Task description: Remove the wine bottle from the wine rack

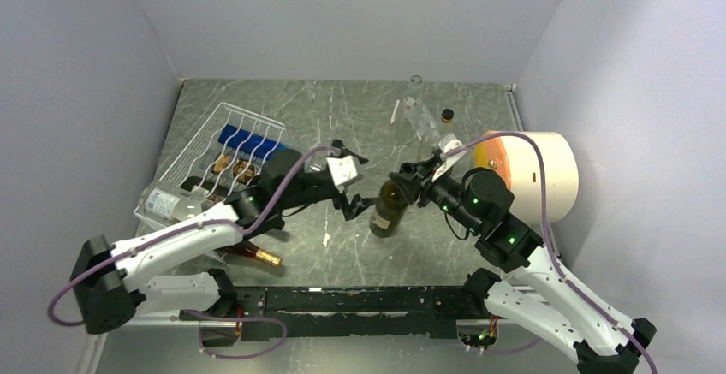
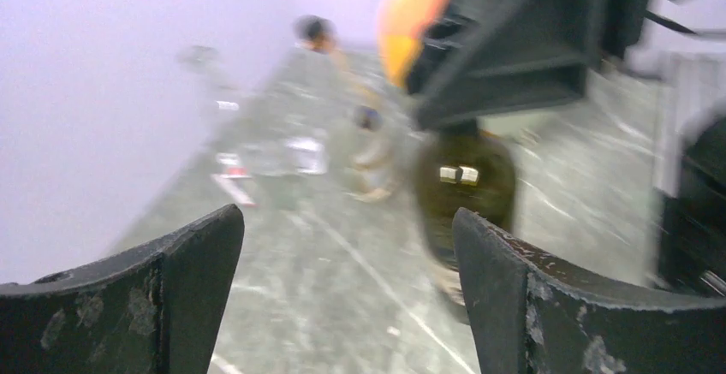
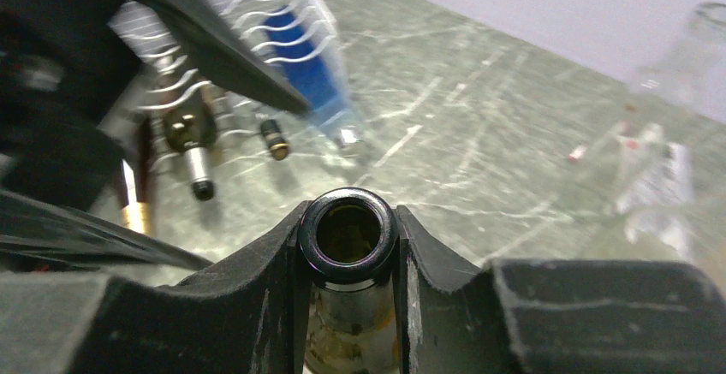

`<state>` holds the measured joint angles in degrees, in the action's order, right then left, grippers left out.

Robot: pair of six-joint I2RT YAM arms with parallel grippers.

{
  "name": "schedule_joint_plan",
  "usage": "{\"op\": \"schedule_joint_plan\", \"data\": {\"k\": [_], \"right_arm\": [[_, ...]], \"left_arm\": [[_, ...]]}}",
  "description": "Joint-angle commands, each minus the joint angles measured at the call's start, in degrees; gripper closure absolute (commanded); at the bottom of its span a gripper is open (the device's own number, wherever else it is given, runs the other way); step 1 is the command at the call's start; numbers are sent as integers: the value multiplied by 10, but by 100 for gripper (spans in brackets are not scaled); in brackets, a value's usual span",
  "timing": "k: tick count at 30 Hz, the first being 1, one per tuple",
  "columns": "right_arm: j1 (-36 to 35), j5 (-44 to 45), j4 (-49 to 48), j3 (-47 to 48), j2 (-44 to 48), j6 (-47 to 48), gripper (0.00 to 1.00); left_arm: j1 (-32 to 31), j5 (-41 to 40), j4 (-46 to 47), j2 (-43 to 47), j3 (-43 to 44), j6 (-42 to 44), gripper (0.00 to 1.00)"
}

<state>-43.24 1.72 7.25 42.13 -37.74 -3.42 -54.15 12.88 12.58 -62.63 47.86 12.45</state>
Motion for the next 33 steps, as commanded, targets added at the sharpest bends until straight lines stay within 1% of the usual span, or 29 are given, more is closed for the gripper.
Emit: {"op": "schedule_joint_plan", "data": {"k": [1, 4, 6, 7, 12, 16, 17, 22, 25, 27, 33], "right_arm": [[-1, 104, -77, 57, -25, 6, 100], [-1, 128, -106, 84, -83, 18, 100], [-1, 159, -145, 96, -123, 25, 100], [-1, 171, -166, 102, -141, 30, 100], [2, 222, -289, 126, -247, 67, 100], [8, 250, -368, 150, -328, 94, 100], [11, 260, -386, 171, -348, 95, 100], [30, 271, -414, 241, -443, 89, 100], [42, 258, -447, 258, -489, 88, 100], [43, 249, -465, 274, -523, 105, 100], [49, 261, -497, 304, -582, 128, 100]], "left_arm": [[3, -257, 114, 57, -43, 29, 6], [5, -439, 178, 76, -71, 51, 6], [9, -506, 210, 83, -81, 65, 6], [11, -516, 218, 90, -85, 69, 6], [18, -517, 240, 114, -100, 85, 6], [23, -516, 249, 122, -102, 116, 6], [25, -515, 252, 124, -103, 122, 6], [32, -507, 256, 132, -108, 133, 6], [40, -498, 251, 137, -106, 133, 6], [47, -490, 246, 141, -105, 131, 6], [55, -469, 226, 145, -101, 137, 6]]}}
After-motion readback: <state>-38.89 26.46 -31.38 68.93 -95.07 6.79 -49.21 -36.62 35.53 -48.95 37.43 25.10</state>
